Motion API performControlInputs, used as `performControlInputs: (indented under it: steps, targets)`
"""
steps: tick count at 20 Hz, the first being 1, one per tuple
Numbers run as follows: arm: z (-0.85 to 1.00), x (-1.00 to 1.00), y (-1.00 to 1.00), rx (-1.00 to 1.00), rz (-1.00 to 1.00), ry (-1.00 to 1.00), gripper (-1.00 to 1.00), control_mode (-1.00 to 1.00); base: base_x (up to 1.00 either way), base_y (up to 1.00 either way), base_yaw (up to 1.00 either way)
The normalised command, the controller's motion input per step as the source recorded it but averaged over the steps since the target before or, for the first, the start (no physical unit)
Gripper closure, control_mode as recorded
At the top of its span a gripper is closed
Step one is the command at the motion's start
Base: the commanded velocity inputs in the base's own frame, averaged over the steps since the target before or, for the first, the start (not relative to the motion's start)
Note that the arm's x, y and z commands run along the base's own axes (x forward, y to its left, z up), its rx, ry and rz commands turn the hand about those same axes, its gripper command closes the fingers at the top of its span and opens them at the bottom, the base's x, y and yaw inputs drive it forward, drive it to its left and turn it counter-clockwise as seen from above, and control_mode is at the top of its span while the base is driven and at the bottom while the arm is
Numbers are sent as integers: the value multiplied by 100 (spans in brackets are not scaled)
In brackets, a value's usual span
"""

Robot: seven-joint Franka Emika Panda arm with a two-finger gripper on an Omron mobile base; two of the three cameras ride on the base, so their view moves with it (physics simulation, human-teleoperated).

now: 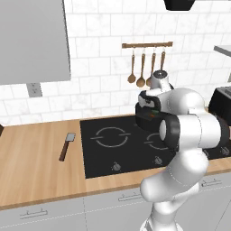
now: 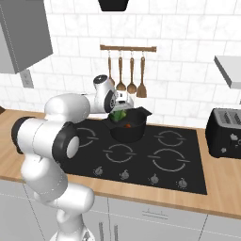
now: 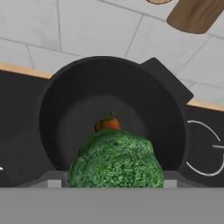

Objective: Put the bell pepper and broccoli in the pot. Retrieve the spatula and lightly stir the vegetables in the pot.

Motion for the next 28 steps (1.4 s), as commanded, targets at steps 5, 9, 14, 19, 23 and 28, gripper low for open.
performControlInputs:
  steps: [5,9,14,19,23,28]
  targets:
    - [-21,15,-13,0,4,0,100,-100,0,0,0]
    - [-18,14,-8,0,4,0,100,-100,0,0,0]
    - [-17,12,-7,0,4,0,100,-100,0,0,0]
    - [-14,12,-10,0,4,0,100,-100,0,0,0]
    - [-9,14,-11,0,5,0,100,-100,0,0,0]
    - [-14,11,-10,1,4,0,100,-100,0,0,0]
